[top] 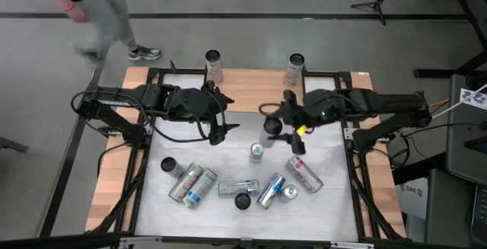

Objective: Sort soda cans
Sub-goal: Put the right white yellow soda can on the shelf and align with other white yellow soda cans

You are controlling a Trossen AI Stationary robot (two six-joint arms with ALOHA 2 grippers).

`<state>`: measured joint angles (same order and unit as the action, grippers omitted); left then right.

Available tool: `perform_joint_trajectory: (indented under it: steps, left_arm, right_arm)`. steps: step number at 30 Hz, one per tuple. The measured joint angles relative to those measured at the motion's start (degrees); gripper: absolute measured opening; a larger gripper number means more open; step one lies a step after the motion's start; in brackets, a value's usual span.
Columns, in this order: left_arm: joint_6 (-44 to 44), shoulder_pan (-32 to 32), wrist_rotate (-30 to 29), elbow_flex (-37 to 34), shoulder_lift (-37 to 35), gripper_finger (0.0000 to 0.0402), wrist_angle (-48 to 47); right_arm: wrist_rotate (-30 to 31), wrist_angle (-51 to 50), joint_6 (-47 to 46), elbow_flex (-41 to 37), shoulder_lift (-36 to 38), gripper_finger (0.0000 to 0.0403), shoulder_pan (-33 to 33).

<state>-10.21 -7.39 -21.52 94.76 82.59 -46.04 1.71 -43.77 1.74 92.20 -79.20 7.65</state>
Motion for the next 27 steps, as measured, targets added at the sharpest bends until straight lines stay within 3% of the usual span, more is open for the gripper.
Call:
perform_joint_trajectory:
  steps: [11,20,27]
  left_arm:
    - [0.3,3.1,-0.1,0.0,0.0,0.0366,0.0]
    - [0.4,6.1,-0.1,0.0,0.0,0.0366,0.0]
    - [0.4,7.2,-0.1,0.0,0.0,0.0366,0.0]
  right_arm:
    - [-4.6,0.3,2.1,0.0,-1.0,0.0261,-12.1]
    - [-8.4,0.7,5.0,0.0,-6.0,0.0262,-19.0]
    - [-11.7,8.3,6.3,0.0,-9.6,0.0262,-22.5]
